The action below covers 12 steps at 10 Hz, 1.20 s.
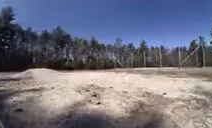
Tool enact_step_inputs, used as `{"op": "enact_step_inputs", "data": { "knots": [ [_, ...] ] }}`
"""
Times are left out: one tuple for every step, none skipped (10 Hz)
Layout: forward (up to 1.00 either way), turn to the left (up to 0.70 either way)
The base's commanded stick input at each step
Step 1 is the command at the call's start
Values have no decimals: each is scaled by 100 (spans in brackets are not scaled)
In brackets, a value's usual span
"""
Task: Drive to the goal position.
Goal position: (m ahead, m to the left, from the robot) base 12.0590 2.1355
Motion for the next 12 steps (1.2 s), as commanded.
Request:
{"op": "enact_step_inputs", "data": {
  "knots": [
    [70,0],
    [70,0],
    [70,0],
    [70,0],
    [70,0],
    [70,0],
    [70,0],
    [70,0],
    [70,0],
    [70,0],
    [70,0],
    [70,0]
  ]
}}
